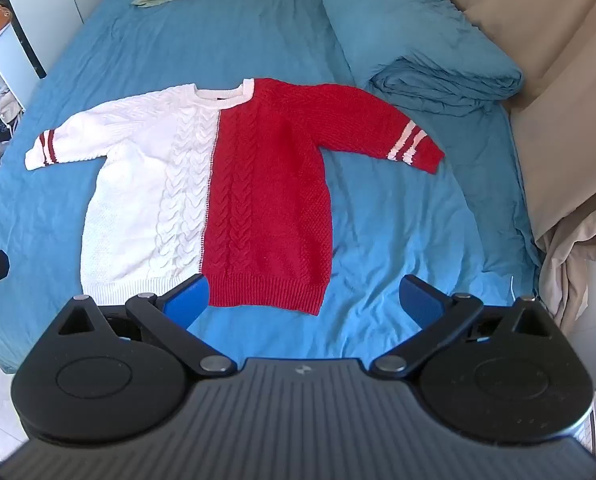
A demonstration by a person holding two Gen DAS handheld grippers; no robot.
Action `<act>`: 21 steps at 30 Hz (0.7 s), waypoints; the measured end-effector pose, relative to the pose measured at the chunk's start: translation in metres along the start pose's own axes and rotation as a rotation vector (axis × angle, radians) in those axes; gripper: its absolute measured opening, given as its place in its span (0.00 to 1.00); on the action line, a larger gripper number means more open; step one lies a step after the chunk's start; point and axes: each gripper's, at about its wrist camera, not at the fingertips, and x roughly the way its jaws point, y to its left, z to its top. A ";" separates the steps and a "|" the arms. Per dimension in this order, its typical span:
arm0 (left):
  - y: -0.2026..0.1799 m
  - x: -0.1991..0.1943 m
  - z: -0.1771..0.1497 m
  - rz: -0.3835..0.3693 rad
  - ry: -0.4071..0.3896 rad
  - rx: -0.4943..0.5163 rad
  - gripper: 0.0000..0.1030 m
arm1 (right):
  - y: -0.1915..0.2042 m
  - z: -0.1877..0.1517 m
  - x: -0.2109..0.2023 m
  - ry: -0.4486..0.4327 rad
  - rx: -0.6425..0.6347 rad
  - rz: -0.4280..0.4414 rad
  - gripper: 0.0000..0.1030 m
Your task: Fold small clothes
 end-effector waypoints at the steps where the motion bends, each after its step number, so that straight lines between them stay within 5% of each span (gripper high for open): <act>1: 0.000 0.000 0.000 0.002 0.000 -0.001 1.00 | 0.000 0.000 0.000 0.000 0.000 0.001 1.00; 21: 0.003 0.003 0.000 0.001 0.005 -0.033 1.00 | 0.004 -0.001 0.002 0.000 -0.004 0.018 1.00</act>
